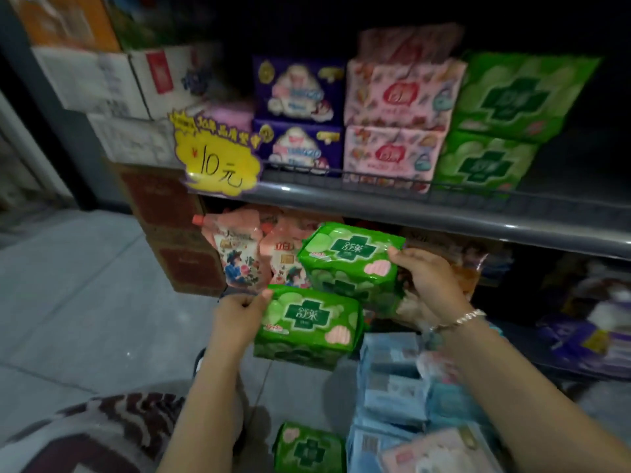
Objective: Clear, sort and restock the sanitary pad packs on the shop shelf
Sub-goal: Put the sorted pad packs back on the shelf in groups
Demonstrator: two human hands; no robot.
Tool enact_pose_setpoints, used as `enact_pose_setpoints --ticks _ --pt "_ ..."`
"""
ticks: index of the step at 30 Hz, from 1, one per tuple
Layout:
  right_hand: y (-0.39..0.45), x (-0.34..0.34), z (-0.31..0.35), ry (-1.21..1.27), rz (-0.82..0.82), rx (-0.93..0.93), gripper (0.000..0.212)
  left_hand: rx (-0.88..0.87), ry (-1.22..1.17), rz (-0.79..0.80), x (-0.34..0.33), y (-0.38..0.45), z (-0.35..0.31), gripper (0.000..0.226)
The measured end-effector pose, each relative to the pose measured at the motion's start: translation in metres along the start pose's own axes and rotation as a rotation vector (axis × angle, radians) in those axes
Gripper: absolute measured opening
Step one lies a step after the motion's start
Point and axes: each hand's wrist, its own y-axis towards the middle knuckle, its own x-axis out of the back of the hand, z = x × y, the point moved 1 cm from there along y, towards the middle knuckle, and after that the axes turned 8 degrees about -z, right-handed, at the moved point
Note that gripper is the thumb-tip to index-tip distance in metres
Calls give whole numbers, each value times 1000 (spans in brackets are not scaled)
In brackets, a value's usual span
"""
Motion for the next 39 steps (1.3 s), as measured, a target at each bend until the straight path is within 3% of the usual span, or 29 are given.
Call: enact_pose_setpoints --ticks 7,15,22,26,39 --pt "-17 98 103 288 -111 123 21 -84 -178 26 -8 -15 -119 36" --pt "-1 185 162 384 -260 212 17 -62 -288 155 -59 -5 -225 40" --pt "41 190 206 440 -212 188 31 -101 -322 201 -70 2 -286 28" --pt "62 191 238 458 -171 207 20 -136 -317 211 -69 14 -307 31" --pt "94 192 284 578 -268 262 16 -160 -402 266 -87 28 -341 31"
